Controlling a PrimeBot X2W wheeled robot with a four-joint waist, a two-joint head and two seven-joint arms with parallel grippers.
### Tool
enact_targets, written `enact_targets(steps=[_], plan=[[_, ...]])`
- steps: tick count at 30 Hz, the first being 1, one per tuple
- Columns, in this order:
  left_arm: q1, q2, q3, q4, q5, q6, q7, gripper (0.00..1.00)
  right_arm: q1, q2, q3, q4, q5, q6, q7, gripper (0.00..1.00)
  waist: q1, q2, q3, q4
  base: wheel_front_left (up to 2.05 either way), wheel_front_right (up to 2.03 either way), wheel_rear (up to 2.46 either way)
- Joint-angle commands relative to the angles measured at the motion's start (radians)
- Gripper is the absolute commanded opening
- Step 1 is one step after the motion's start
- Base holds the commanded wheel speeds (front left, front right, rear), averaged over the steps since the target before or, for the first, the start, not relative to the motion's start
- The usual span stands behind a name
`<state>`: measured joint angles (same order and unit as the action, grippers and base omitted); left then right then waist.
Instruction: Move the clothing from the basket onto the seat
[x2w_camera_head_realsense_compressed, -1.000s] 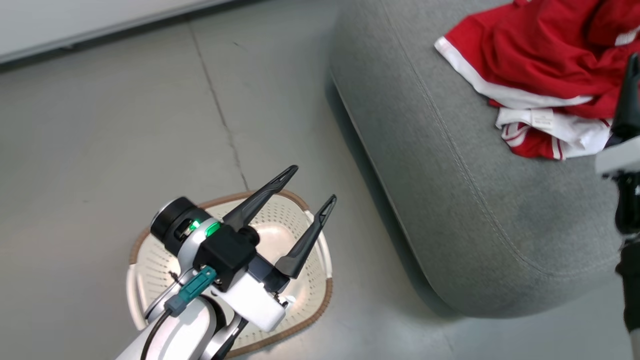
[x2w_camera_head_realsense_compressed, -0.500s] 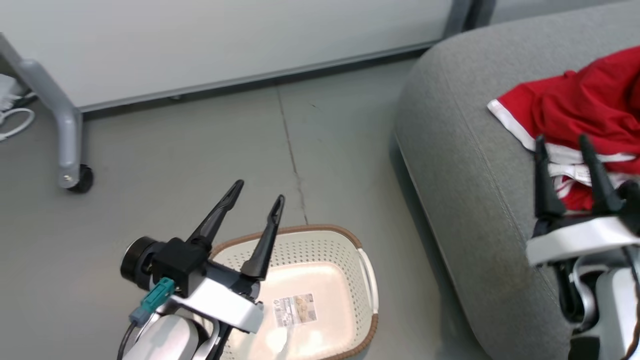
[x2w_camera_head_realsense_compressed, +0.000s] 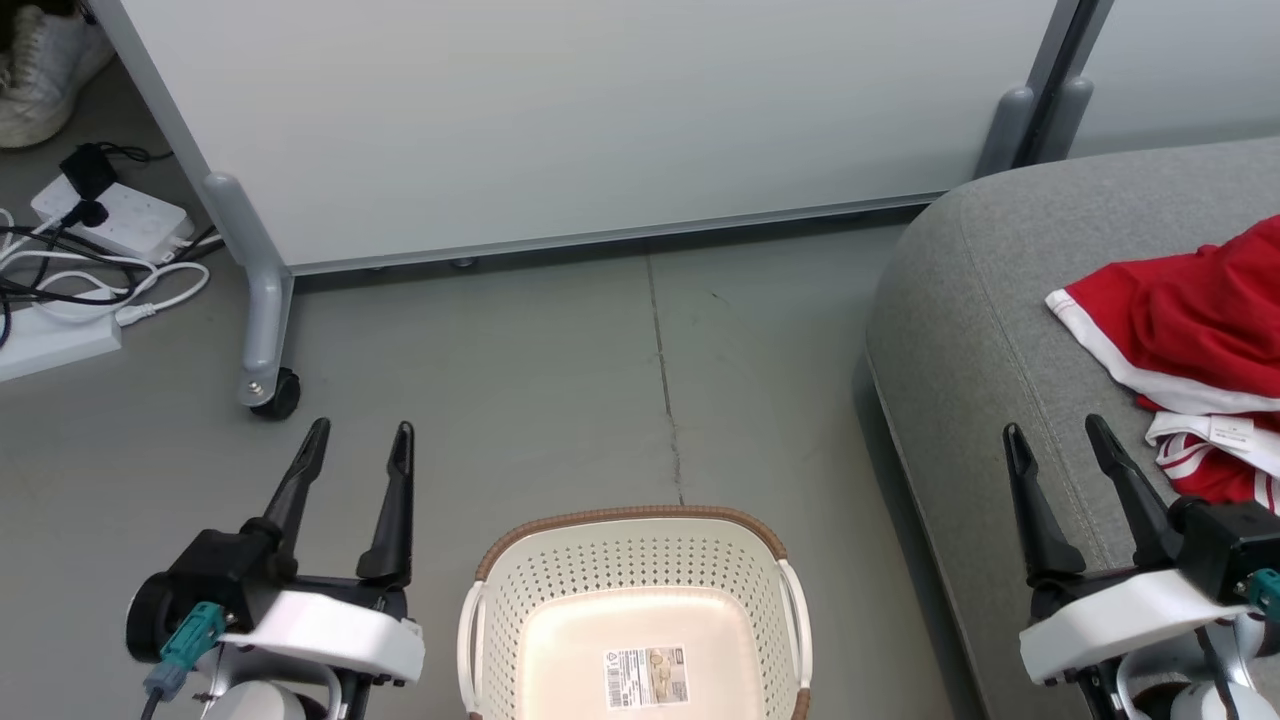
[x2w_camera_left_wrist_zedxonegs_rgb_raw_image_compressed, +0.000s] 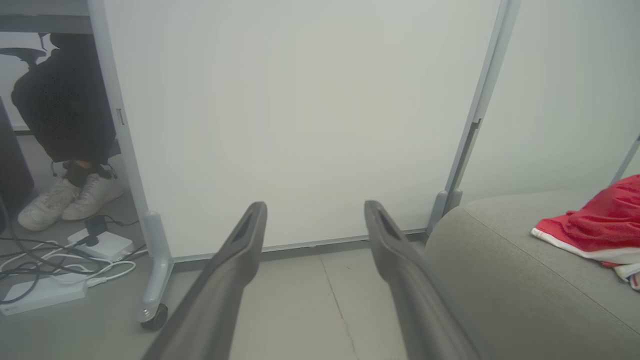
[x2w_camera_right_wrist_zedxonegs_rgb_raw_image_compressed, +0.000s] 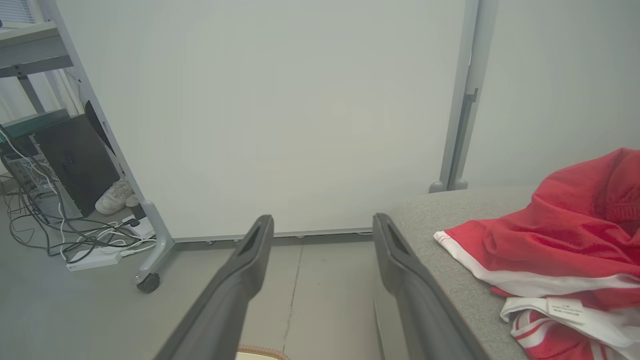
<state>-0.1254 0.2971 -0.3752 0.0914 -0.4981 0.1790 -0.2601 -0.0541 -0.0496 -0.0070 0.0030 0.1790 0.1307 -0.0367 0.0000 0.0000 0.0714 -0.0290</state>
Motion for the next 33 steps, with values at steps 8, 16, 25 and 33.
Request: enact_targets(steps=[8,16,25,33], plan=[[0.106,0.004,0.097,-0.023,0.003,0.023,-0.006,1.00,0.093,-0.004,-0.016,-0.026,0.008,0.000,0.020,1.00,0.0000,0.0000,-0.065,0.034,0.00,0.00,0.00],[0.191,-0.013,0.151,-0.055,0.031,0.004,-0.006,1.00,0.142,-0.004,-0.036,-0.047,0.005,0.000,0.034,1.00,0.0000,0.0000,-0.086,0.049,0.00,0.00,0.00],[0.238,-0.024,0.159,-0.050,0.072,-0.007,-0.006,1.00,0.168,-0.004,-0.042,-0.053,0.011,0.000,0.043,1.00,0.0000,0.0000,-0.106,0.052,0.00,0.00,0.00],[0.231,-0.035,0.177,-0.022,0.086,-0.024,-0.006,1.00,0.169,-0.003,-0.041,-0.056,0.013,0.000,0.045,1.00,0.0000,0.0000,-0.107,0.047,0.00,0.00,0.00]])
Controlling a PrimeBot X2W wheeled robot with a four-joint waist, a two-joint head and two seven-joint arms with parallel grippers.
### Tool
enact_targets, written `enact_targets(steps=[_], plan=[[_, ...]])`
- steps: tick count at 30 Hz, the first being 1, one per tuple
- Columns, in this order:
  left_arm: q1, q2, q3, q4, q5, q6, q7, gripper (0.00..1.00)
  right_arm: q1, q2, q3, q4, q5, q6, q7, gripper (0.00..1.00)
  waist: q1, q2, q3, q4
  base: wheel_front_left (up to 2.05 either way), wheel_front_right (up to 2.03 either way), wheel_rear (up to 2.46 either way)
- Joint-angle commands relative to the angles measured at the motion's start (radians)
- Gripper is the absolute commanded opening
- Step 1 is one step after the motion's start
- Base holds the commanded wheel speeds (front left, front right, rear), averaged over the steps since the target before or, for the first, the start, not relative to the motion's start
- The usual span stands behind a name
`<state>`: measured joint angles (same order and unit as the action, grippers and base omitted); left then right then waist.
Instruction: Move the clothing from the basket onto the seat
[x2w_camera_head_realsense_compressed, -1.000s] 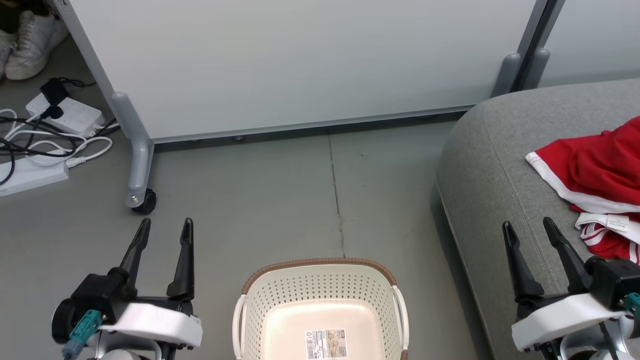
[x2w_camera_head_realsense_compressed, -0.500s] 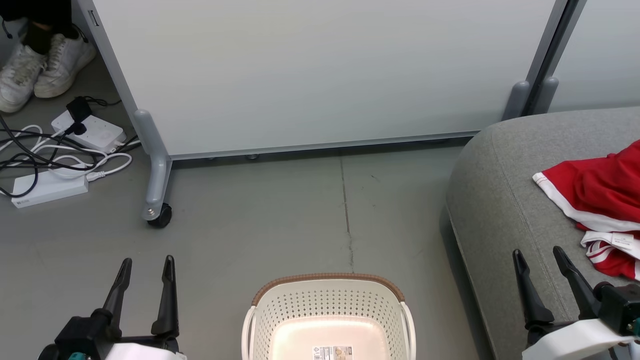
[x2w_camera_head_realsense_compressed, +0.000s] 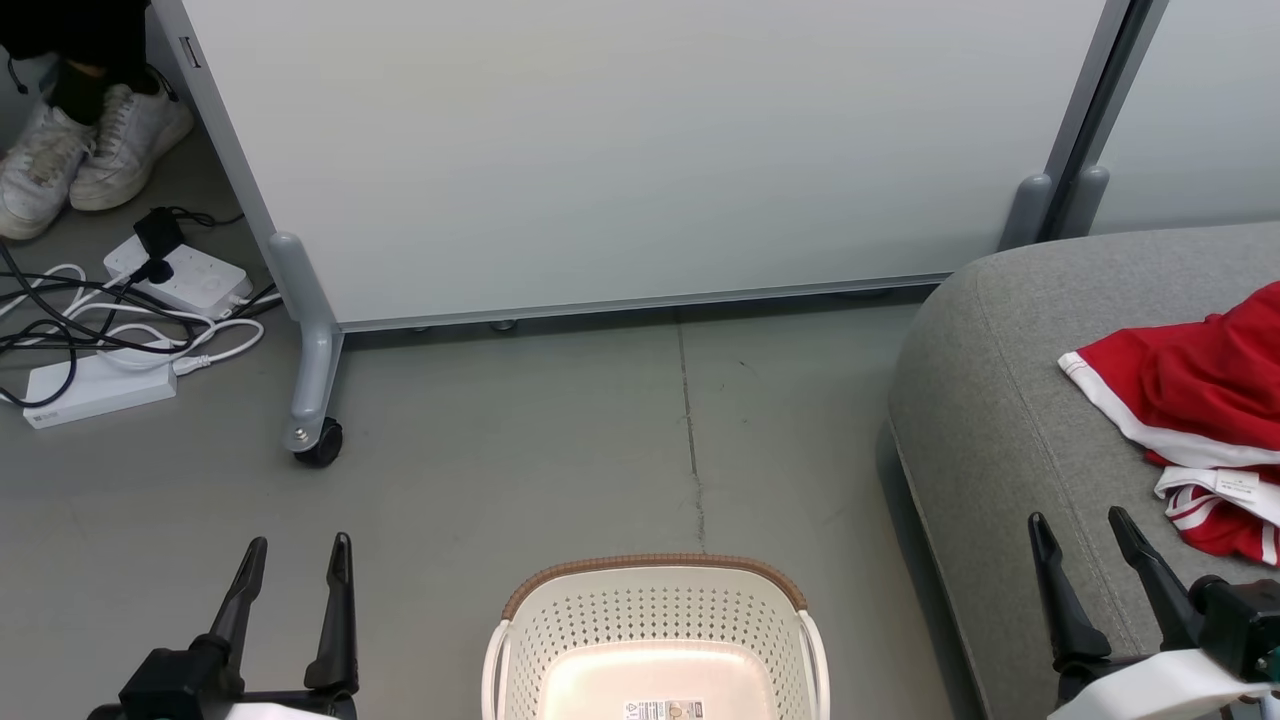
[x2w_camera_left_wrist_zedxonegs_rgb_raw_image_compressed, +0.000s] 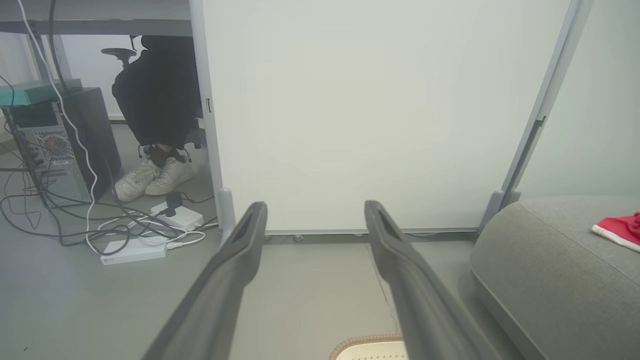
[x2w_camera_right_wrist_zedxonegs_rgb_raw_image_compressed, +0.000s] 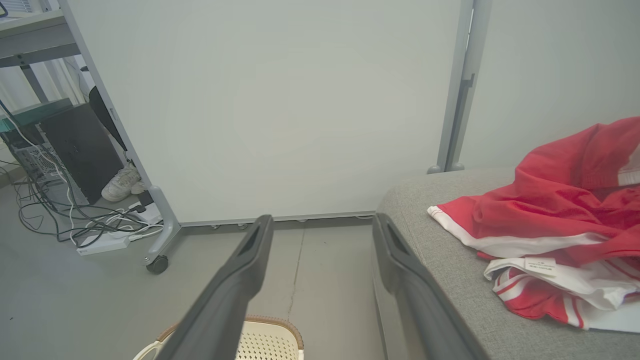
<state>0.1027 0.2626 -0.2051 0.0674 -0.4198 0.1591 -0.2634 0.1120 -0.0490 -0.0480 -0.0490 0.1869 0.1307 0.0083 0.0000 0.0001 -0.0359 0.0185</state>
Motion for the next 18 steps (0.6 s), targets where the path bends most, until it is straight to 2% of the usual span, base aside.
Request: enact_targets(steps=[1,18], plan=[[0.001,-0.001,0.008,0.005,0.009,-0.006,-0.002,1.00,0.001,-0.004,0.002,-0.003,0.006,0.000,0.000,1.00,0.0000,-0.0001,0.000,0.000,0.00,0.00,0.00],[-0.009,-0.013,0.020,0.047,0.019,-0.021,-0.002,1.00,-0.012,-0.004,0.022,0.015,0.021,0.000,-0.006,1.00,0.0000,-0.0001,0.002,-0.002,0.00,0.00,0.00]])
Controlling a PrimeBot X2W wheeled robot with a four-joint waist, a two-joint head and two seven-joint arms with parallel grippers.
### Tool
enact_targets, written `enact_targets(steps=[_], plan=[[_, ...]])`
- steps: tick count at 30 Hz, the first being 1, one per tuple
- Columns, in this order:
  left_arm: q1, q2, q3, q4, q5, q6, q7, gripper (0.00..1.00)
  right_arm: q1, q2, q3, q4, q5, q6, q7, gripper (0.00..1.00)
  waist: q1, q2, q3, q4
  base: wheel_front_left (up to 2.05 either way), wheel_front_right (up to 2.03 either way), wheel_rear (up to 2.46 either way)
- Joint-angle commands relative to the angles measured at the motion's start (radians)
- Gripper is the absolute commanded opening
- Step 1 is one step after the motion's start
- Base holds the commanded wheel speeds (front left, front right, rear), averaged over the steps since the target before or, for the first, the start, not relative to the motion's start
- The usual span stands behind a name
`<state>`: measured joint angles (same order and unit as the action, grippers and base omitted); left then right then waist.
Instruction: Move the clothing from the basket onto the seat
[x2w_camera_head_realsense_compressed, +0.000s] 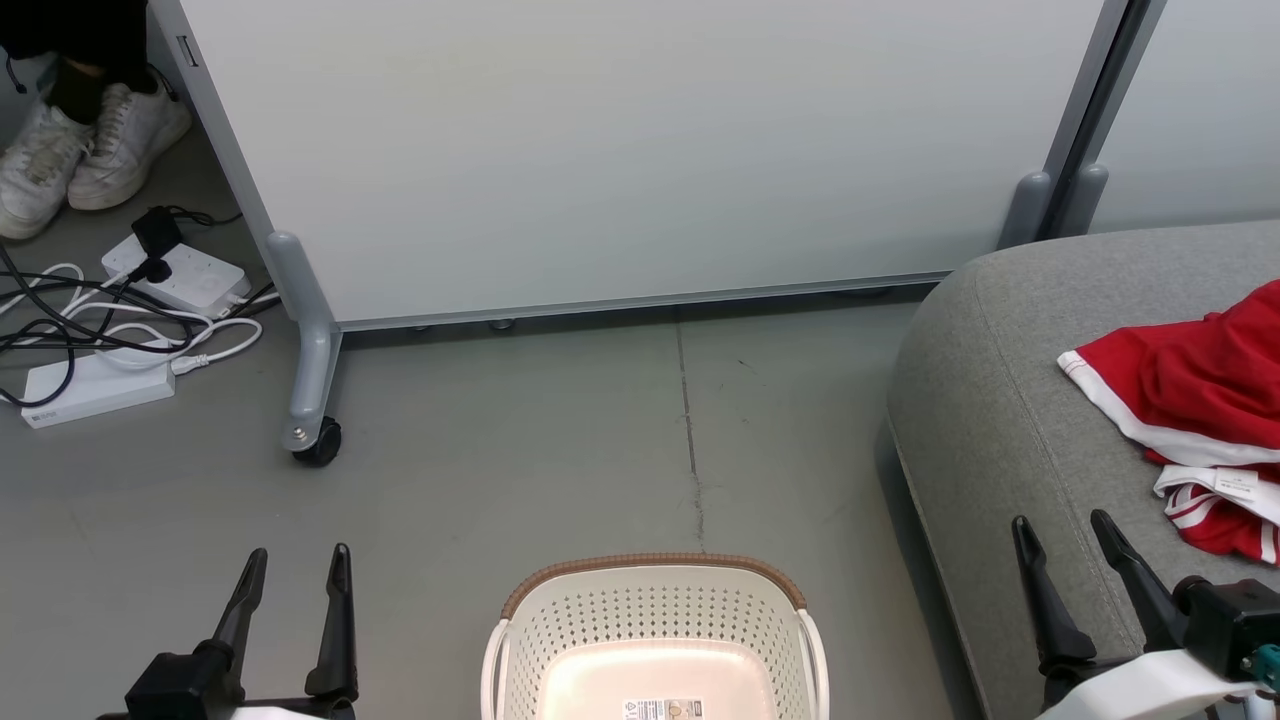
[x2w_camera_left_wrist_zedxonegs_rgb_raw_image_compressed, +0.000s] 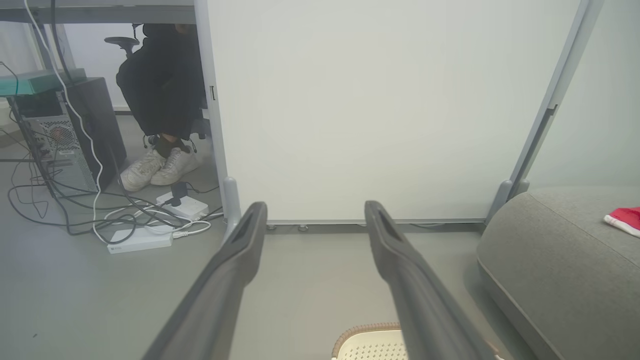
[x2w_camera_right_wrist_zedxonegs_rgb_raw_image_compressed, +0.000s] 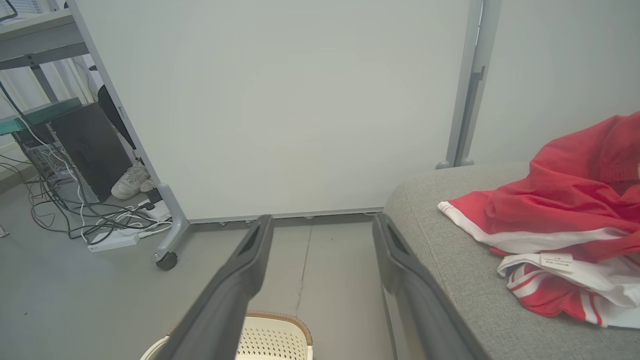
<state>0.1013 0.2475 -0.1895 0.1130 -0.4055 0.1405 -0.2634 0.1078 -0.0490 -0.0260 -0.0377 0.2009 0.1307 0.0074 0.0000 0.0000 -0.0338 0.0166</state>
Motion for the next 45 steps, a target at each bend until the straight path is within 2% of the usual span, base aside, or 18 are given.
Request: enact_targets(steps=[1,6,7,9,25,45], plan=[[-0.007,0.003,0.004,0.002,0.007,-0.002,-0.002,1.00,-0.007,-0.004,0.001,0.004,0.007,0.000,-0.005,1.00,0.0000,0.0000,0.000,0.000,0.00,0.00,0.00],[-0.007,0.007,0.001,0.011,0.014,0.001,-0.002,1.00,-0.009,-0.004,0.003,0.003,0.009,0.000,-0.004,1.00,0.0000,0.0000,0.001,0.002,0.00,0.00,0.00],[0.000,-0.002,-0.001,0.012,0.007,0.000,0.001,0.00,0.001,0.001,0.004,0.007,0.003,0.000,0.000,0.00,0.0000,0.0000,0.001,0.001,0.00,0.00,0.00],[0.003,-0.012,-0.002,0.028,0.000,-0.001,0.003,0.00,0.005,0.006,0.004,0.025,0.011,0.000,0.001,0.00,0.0000,0.0000,0.001,0.001,0.00,0.00,0.00],[-0.065,-0.050,0.072,0.071,-0.253,-0.058,0.078,0.00,-0.083,0.003,-0.011,0.116,0.307,0.000,0.028,0.00,0.0000,0.0000,0.007,-0.001,0.00,0.00,0.00],[-0.133,-0.088,0.147,0.110,-0.508,-0.118,0.153,0.00,-0.170,0.000,-0.026,0.209,0.603,0.000,0.055,0.00,0.0000,0.0000,0.014,-0.004,0.00,0.00,0.00]])
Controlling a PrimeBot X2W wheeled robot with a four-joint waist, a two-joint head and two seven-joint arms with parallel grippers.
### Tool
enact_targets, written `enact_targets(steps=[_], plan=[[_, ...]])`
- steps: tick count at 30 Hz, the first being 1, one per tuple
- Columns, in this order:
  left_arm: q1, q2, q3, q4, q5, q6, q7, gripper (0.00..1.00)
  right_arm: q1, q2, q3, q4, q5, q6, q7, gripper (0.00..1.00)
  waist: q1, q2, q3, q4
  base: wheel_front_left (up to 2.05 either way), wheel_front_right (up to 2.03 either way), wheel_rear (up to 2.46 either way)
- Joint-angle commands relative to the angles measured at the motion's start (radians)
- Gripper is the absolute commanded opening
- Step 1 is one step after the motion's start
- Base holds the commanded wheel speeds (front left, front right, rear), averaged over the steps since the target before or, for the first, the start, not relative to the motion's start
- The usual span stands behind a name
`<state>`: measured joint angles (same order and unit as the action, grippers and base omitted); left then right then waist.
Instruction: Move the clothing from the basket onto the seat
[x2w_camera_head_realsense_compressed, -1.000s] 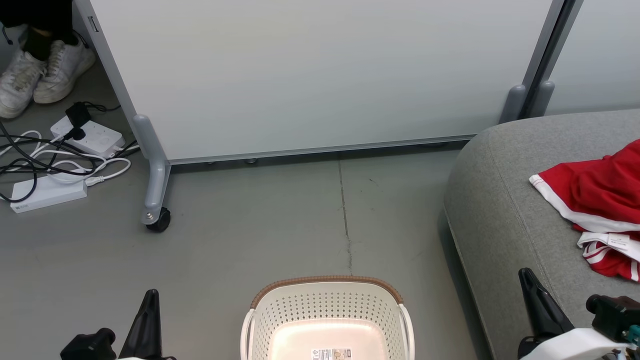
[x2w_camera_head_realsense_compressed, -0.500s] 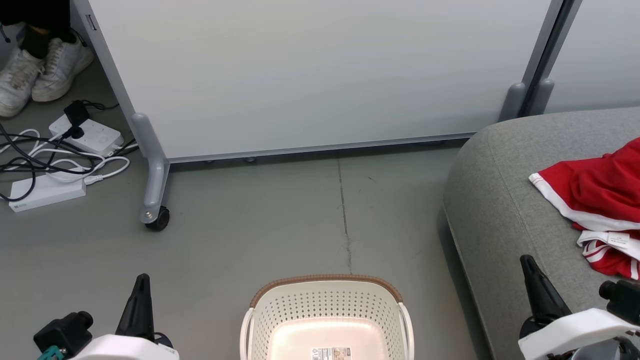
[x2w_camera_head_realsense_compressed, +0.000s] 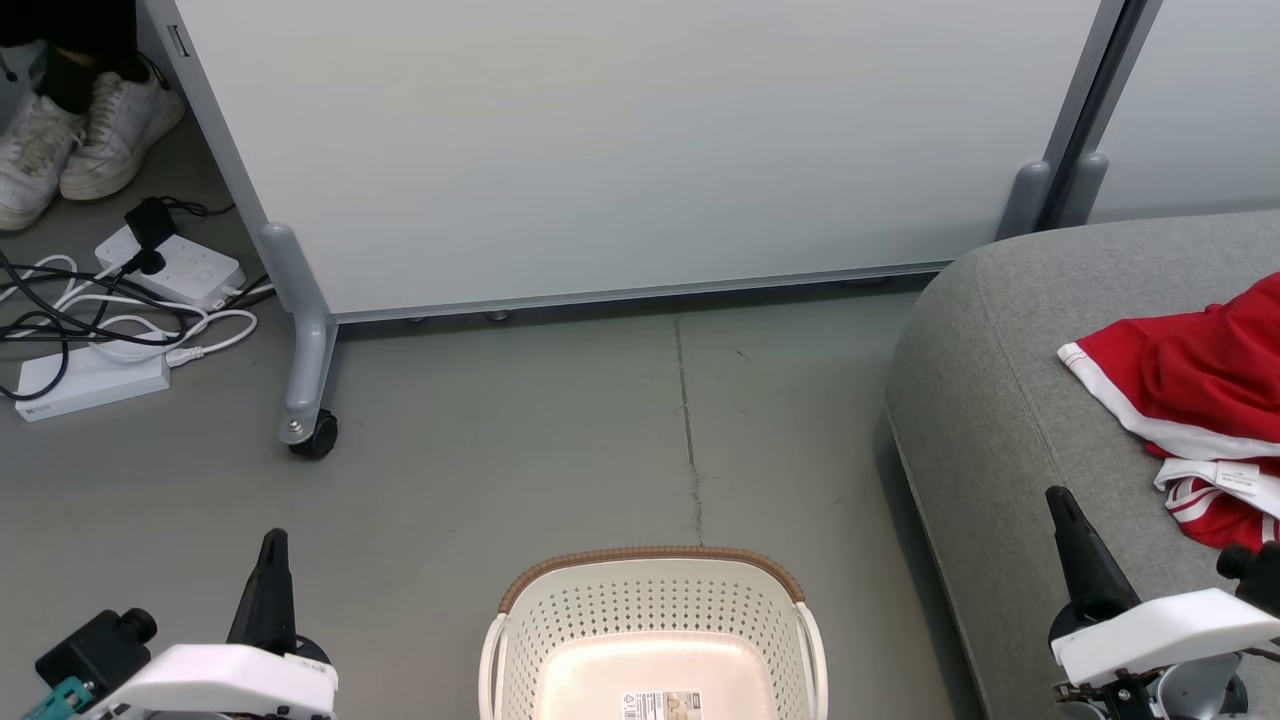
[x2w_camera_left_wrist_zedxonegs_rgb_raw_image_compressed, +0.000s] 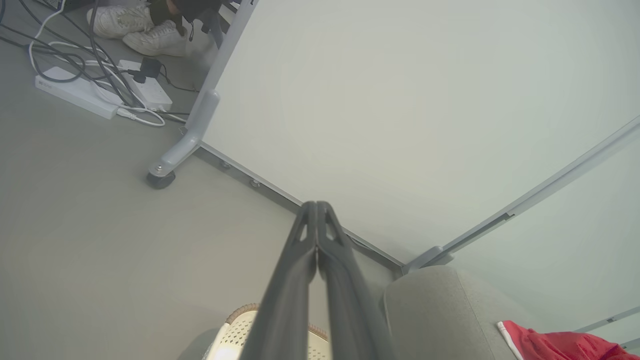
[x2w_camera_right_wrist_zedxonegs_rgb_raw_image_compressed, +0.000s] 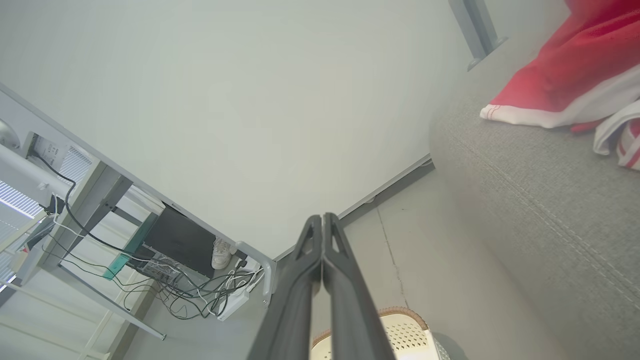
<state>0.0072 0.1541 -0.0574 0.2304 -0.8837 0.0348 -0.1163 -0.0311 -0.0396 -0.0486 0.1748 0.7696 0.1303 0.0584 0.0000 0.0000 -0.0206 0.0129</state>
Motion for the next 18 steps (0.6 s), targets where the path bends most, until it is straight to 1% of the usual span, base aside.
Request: enact_targets(steps=[1,18], plan=[[-0.042,0.004,0.018,-0.006,-0.041,-0.014,0.010,0.00,-0.036,-0.009,-0.004,0.001,0.048,0.000,0.005,0.00,0.0000,0.0000,0.001,0.000,0.00,0.00,0.00],[-0.087,-0.024,0.071,0.023,-0.217,-0.055,0.063,0.00,-0.097,-0.011,-0.016,0.066,0.252,0.001,0.024,0.00,0.0000,0.0000,0.007,-0.003,0.00,0.00,0.00]])
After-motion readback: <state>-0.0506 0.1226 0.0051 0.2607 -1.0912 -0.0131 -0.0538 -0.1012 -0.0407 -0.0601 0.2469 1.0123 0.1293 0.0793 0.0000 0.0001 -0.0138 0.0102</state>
